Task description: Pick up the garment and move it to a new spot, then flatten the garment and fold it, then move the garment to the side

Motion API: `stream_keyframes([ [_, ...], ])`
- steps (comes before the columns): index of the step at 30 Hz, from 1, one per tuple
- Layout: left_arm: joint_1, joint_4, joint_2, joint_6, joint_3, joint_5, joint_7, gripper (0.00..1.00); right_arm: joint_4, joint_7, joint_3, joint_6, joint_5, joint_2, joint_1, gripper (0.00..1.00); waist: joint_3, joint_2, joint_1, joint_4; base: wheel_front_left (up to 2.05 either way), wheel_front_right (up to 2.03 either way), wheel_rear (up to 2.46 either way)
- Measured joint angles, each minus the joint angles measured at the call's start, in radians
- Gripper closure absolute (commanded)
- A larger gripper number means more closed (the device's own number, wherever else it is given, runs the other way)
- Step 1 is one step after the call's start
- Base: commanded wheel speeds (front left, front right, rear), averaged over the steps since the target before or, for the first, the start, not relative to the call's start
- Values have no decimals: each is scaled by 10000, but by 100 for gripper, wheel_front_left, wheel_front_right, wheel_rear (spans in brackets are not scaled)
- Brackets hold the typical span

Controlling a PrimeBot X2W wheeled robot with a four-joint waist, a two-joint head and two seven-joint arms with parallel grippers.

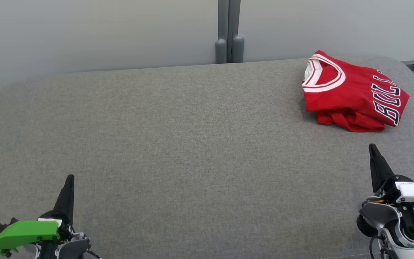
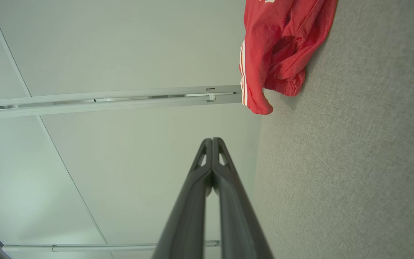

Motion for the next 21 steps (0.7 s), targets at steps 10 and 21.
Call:
stream_keyframes([
  [10,-2,19,-2,0,10,0,8,100,13,71,-10,0,0,2,-4,100,-1,0,0,0,0,0,0],
  [21,-5,31,-2,-8,25,0,8,100,31,73,-21,0,0,8,-5,100,-2,0,0,0,0,0,0],
])
